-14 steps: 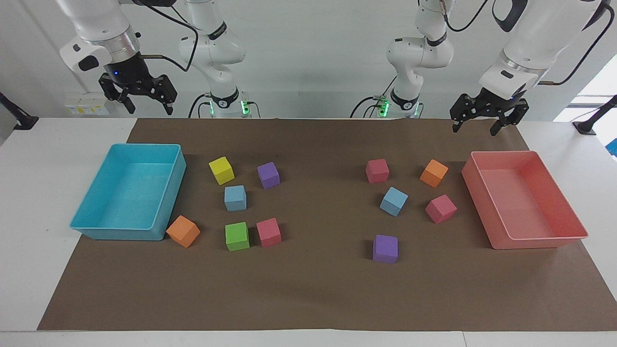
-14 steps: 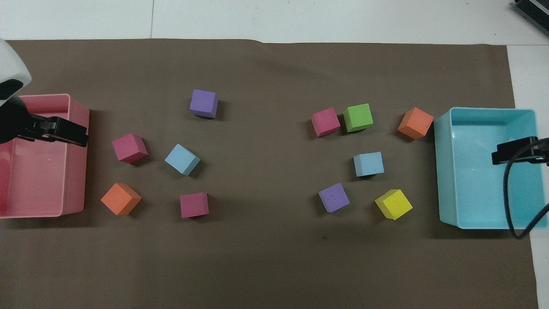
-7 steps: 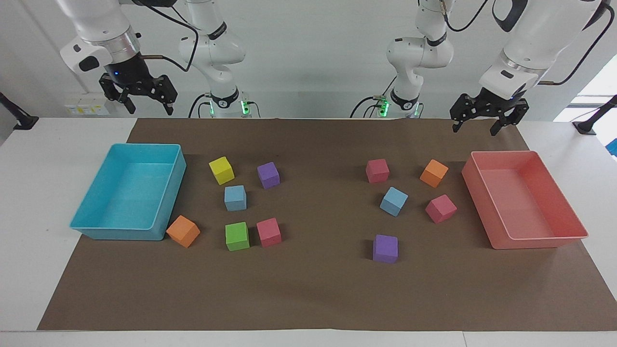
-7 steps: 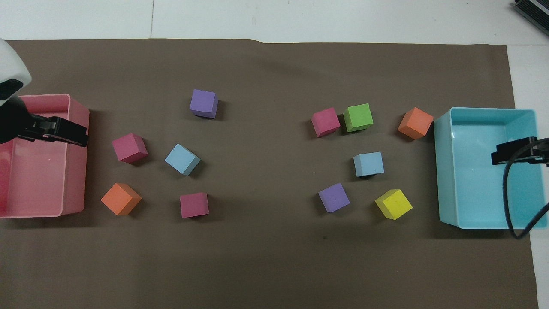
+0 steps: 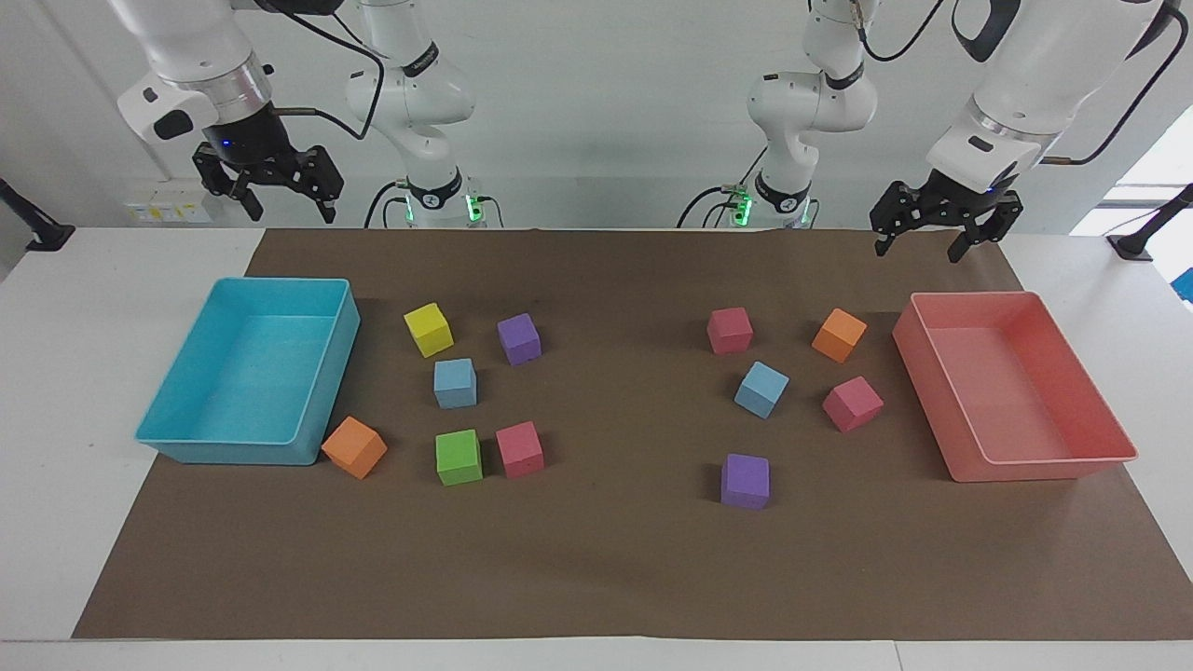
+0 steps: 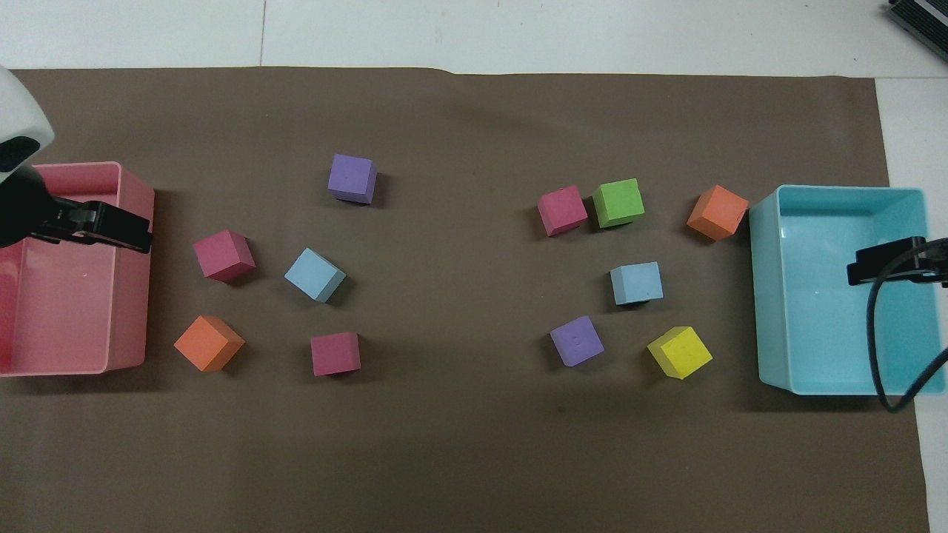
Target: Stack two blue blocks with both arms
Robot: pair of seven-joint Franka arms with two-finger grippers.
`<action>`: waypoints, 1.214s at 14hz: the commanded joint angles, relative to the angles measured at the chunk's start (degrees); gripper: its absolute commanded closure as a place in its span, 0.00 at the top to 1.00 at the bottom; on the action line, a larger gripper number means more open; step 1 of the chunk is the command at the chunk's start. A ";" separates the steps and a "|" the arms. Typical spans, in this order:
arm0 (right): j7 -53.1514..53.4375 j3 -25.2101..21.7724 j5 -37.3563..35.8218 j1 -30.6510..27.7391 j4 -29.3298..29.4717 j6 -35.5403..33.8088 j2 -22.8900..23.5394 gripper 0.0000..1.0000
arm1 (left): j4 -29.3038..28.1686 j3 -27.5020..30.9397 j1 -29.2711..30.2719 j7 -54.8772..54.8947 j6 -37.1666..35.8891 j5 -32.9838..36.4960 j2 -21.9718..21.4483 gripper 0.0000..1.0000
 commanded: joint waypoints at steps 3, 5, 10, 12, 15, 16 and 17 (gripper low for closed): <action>-0.96 0.58 0.17 0.04 -1.82 1.47 -1.45 1.00 | 1.08 -0.27 0.57 0.47 -1.50 -0.03 0.03 1.00; 0.52 1.11 0.17 1.01 -3.22 3.66 -1.36 1.00 | 1.08 -0.27 0.57 0.47 -1.50 -0.03 -0.06 1.00; 4.13 1.28 1.58 4.96 -7.87 11.56 1.01 1.00 | 1.08 -0.27 0.57 0.29 -1.32 -0.03 0.03 1.00; 4.49 1.28 1.84 6.45 -11.64 17.70 2.67 1.00 | 1.08 -0.27 0.57 0.38 -1.32 -0.03 0.03 1.00; 5.71 1.28 3.16 8.12 -14.99 21.60 4.96 1.00 | 1.08 -0.27 0.57 0.46 -1.50 -0.03 -0.06 1.00; 6.15 1.28 3.25 8.22 -16.66 23.08 5.58 1.00 | 1.08 -0.27 0.57 0.47 -1.50 -0.03 0.03 1.00; 6.33 1.28 3.25 8.22 -18.50 25.88 6.02 1.00 | 1.08 -0.27 0.57 0.38 -1.50 -0.03 0.03 1.00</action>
